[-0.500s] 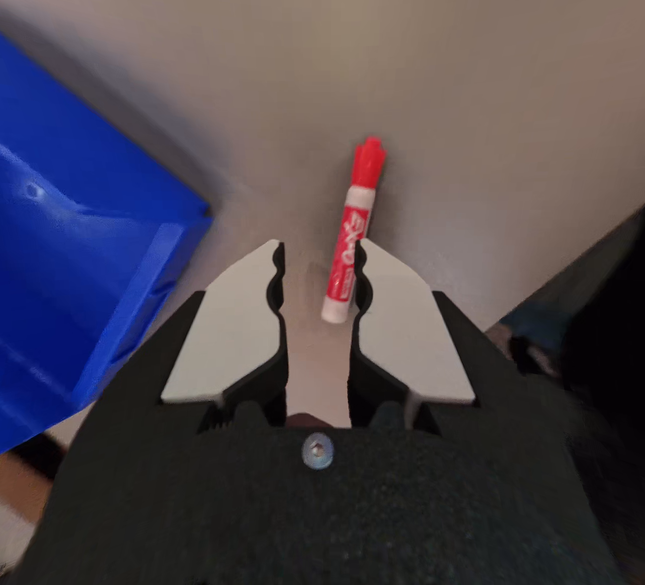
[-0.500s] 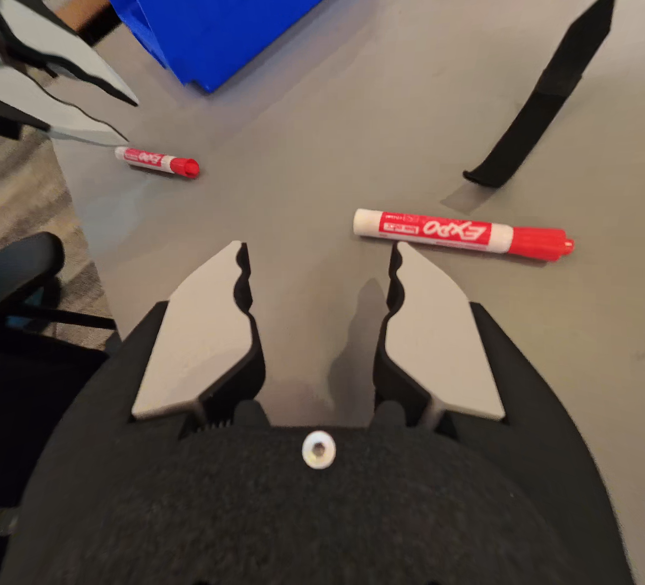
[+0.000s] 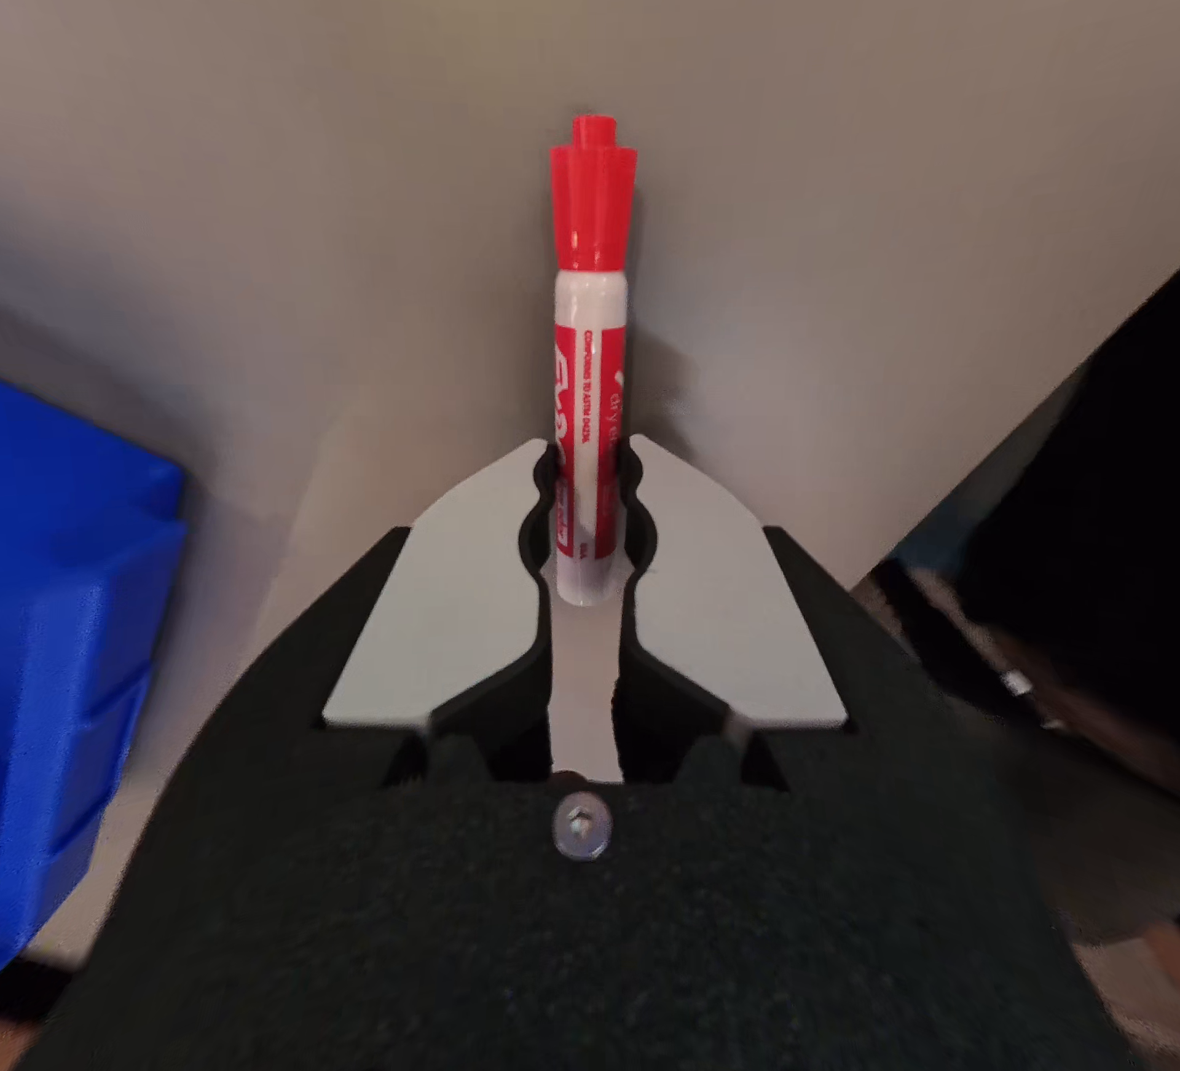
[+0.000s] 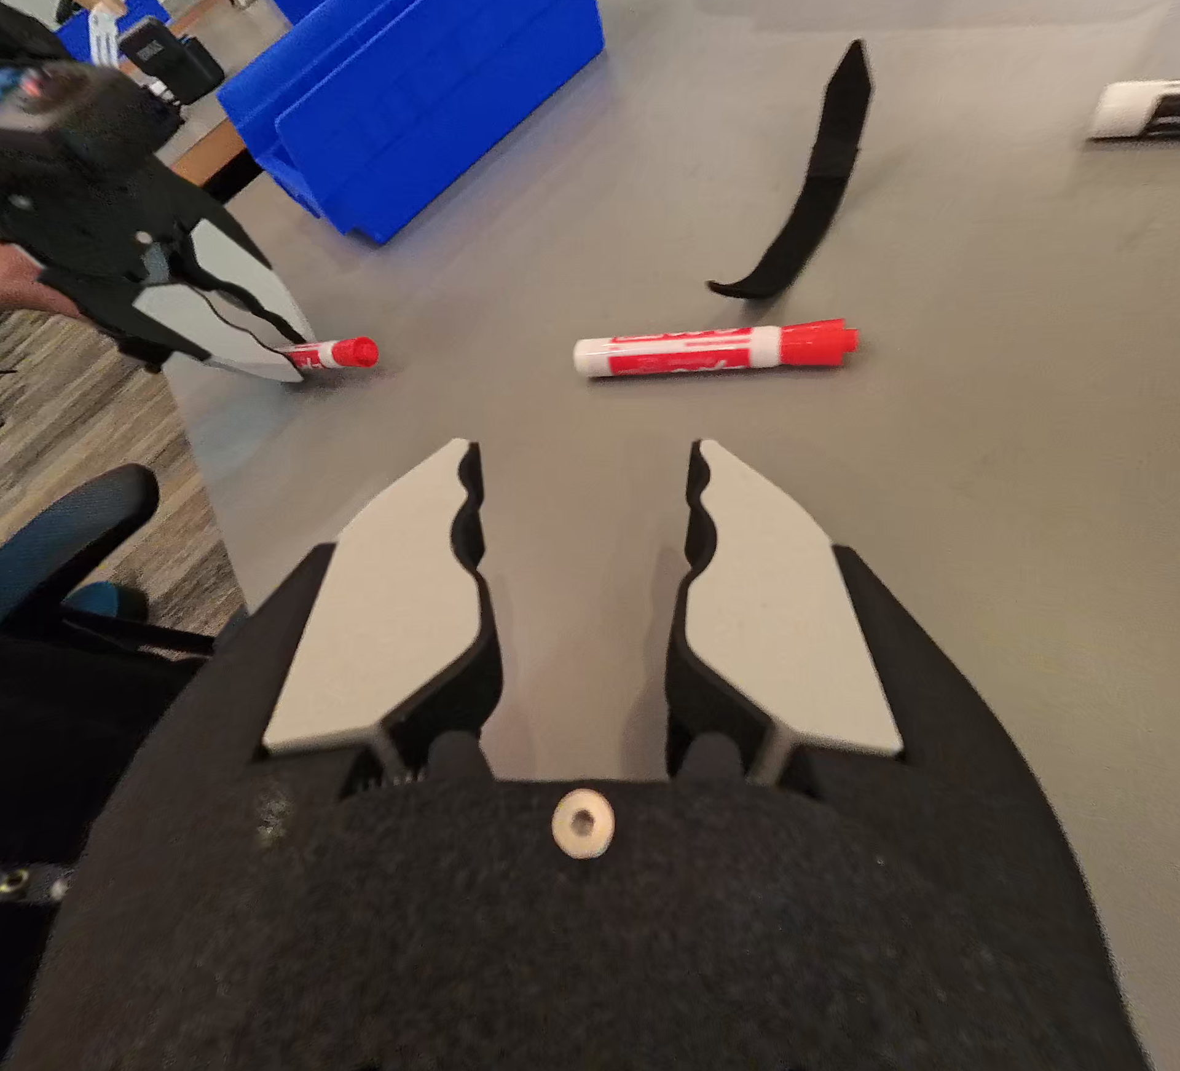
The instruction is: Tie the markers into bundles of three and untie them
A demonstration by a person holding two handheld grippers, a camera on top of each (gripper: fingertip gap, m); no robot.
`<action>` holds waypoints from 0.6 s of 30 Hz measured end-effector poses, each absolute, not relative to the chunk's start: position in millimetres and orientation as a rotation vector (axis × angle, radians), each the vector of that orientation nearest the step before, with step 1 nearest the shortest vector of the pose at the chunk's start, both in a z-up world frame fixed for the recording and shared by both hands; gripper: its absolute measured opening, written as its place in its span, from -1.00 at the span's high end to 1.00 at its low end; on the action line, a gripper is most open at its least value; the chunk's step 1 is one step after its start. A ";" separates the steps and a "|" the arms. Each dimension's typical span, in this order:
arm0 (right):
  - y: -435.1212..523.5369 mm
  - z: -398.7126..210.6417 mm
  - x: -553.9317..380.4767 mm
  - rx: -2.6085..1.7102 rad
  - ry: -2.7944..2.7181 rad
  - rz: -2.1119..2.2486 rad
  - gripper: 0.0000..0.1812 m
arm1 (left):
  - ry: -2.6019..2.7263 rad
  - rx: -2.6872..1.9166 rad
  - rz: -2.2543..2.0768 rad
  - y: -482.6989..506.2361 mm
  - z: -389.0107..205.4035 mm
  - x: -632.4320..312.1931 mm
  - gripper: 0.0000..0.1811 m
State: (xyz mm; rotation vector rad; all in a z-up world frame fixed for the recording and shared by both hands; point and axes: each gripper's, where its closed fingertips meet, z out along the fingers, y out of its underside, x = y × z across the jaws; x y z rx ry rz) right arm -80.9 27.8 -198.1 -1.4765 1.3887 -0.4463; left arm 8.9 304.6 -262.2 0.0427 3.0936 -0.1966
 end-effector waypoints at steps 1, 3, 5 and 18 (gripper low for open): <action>21.3 -199.0 -82.5 -1.465 1.398 -0.465 0.33 | 3.118 0.024 -0.266 288.5 -258.3 3.5 0.79; 10.6 -200.1 -85.4 -1.431 1.419 -0.474 0.32 | 3.099 0.032 -0.343 252.3 -247.1 1.9 0.79; 4.3 -201.6 -87.9 -1.398 1.427 -0.459 0.32 | 3.091 0.013 -0.374 209.1 -233.9 2.0 0.79; -17.1 -223.4 -75.2 -1.756 1.251 -0.346 0.26 | 3.190 0.100 -0.192 56.0 -232.7 -15.6 0.79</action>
